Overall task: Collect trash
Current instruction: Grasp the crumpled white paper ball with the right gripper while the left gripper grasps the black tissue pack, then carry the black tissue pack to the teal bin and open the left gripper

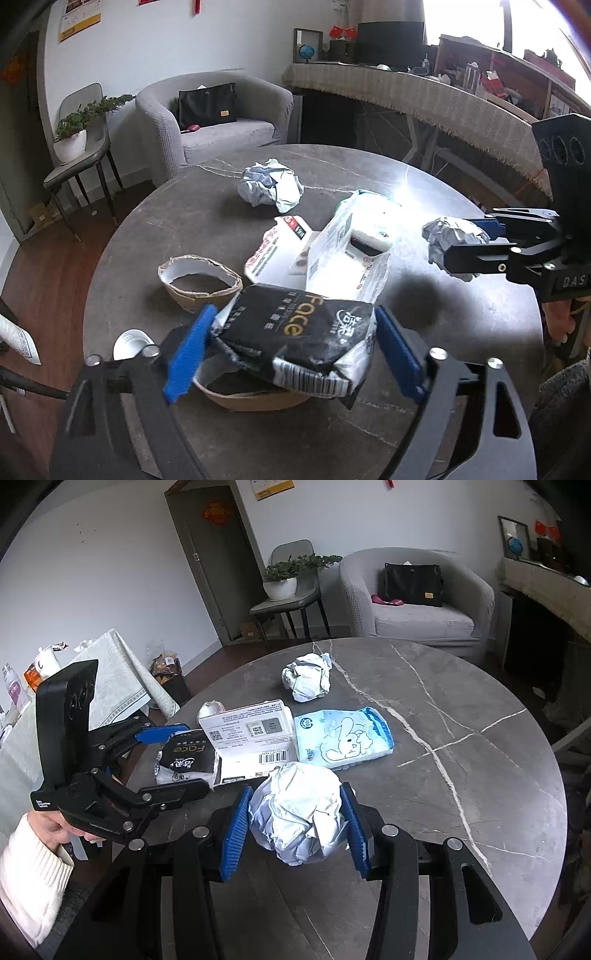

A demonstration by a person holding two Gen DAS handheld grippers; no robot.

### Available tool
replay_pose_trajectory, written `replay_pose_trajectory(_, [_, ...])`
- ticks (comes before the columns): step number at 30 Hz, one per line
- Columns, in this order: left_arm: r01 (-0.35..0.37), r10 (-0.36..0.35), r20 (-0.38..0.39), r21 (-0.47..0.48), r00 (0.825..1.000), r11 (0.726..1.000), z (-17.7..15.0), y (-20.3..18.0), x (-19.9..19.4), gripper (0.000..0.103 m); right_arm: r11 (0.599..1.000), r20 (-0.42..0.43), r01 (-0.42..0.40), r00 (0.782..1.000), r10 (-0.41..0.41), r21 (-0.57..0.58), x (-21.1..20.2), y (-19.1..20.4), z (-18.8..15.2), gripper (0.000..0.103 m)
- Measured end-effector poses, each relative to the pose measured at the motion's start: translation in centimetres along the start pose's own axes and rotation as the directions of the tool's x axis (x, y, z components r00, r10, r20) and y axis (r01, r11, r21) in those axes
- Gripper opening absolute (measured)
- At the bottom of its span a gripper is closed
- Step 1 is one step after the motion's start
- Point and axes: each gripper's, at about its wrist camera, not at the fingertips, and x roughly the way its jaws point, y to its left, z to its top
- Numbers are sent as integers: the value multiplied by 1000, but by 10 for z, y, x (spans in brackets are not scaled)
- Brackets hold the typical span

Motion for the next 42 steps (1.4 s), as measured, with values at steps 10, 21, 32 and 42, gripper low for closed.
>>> replay_pose_trajectory(10, [-16,17,49,-21,999,1000,0,-3,-13,82,1000,28,-2,1000,2,-9,-4,10,6,48])
replay_pose_trajectory(21, [-51,85,184,-179,979,983,-2,20,-66,82,998,51,4,999,-1,-59,1,45,11,48])
replay_pose_trajectory(32, [-213,266,166,-284,949,935,-28,44,-110,82,992,81,-60,994,70,-115,16,101,22,48])
replay_pose_trajectory(42, [-344,392,73,-354,917,870,-63,84,-134,82,980,62,-105,991,117,-171,38,157,25,48])
